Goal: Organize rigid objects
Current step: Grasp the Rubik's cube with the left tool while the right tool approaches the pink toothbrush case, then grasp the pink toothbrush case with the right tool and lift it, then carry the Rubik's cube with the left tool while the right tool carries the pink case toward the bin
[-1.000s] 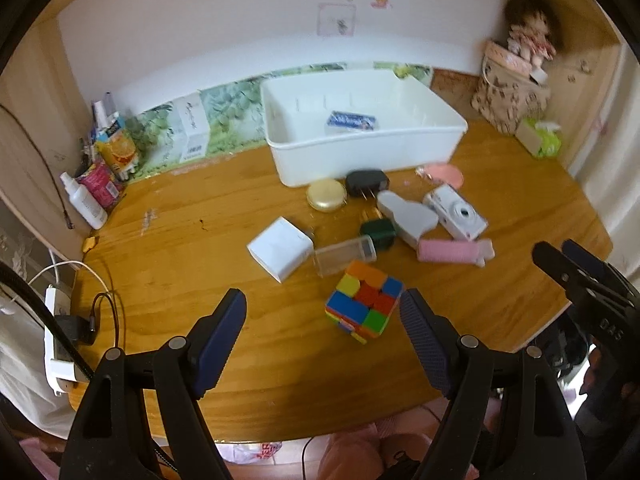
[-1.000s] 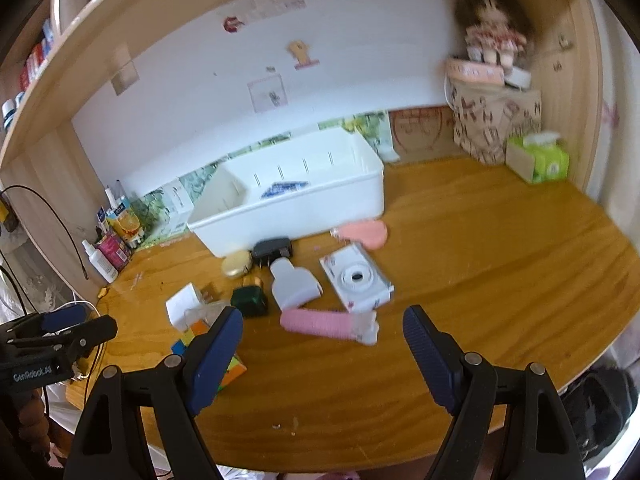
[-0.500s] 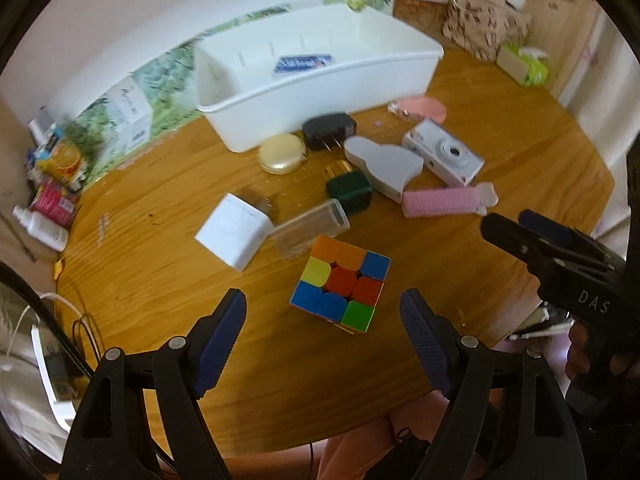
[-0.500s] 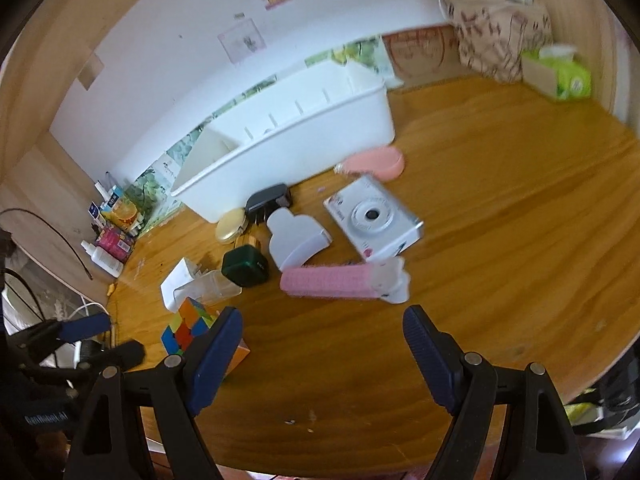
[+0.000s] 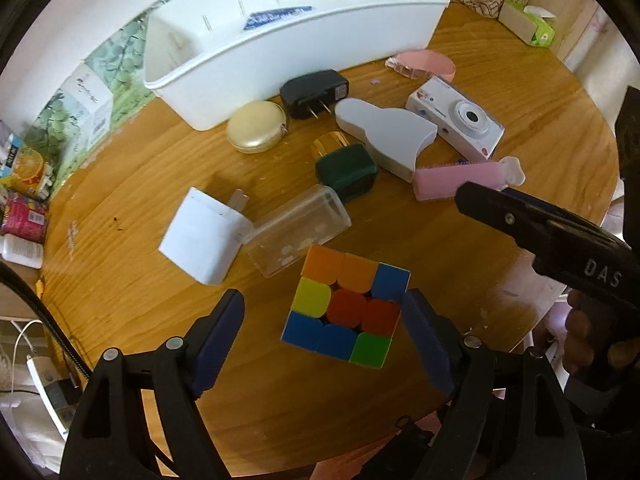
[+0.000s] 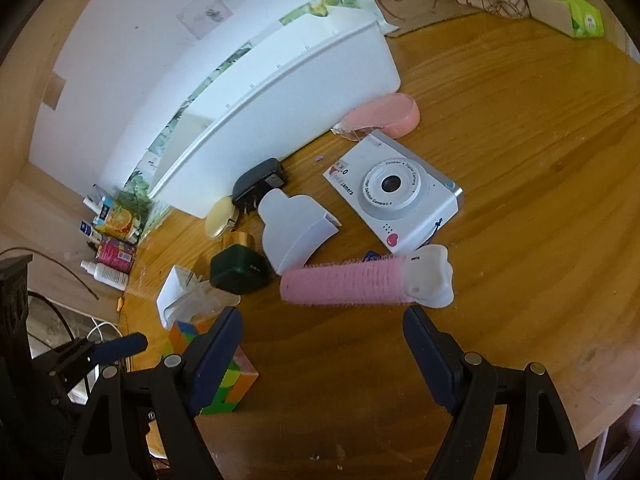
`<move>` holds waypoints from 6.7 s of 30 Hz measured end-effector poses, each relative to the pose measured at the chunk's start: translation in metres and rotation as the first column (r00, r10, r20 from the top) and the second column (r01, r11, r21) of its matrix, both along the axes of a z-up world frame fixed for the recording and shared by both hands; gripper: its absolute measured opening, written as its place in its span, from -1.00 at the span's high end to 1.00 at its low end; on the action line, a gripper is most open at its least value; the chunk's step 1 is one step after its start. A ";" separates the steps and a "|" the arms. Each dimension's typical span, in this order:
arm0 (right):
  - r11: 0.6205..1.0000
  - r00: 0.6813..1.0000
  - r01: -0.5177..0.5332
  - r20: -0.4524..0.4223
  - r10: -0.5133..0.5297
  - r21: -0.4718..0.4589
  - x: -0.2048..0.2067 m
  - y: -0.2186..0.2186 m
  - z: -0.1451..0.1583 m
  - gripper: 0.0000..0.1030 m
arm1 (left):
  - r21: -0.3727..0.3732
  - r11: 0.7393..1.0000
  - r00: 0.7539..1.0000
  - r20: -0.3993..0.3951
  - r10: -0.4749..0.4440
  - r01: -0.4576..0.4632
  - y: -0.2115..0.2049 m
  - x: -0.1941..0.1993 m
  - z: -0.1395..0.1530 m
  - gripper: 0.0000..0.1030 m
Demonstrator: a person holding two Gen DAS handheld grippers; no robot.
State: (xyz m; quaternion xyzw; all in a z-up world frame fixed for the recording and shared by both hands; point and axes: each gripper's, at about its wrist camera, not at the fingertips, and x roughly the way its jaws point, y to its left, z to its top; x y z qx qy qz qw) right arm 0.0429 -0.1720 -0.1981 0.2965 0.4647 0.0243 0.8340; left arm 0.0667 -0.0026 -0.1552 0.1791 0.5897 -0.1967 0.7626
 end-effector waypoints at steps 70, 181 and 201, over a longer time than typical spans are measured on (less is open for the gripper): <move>0.983 0.990 0.079 -0.131 -0.058 0.166 0.008 -0.028 -0.009 0.90 | -0.168 0.976 0.989 0.015 0.145 -0.140 0.020 0.017 0.015 -0.29; 0.903 0.961 0.261 0.177 -0.211 -0.341 0.109 -0.106 0.151 0.53 | -0.537 0.796 0.789 0.344 0.509 -0.279 0.036 0.115 0.133 -0.29; 0.911 0.964 0.109 0.266 0.000 -0.397 0.185 -0.074 0.141 0.53 | -0.468 0.824 0.800 0.331 0.500 -0.320 0.017 0.179 0.111 -0.29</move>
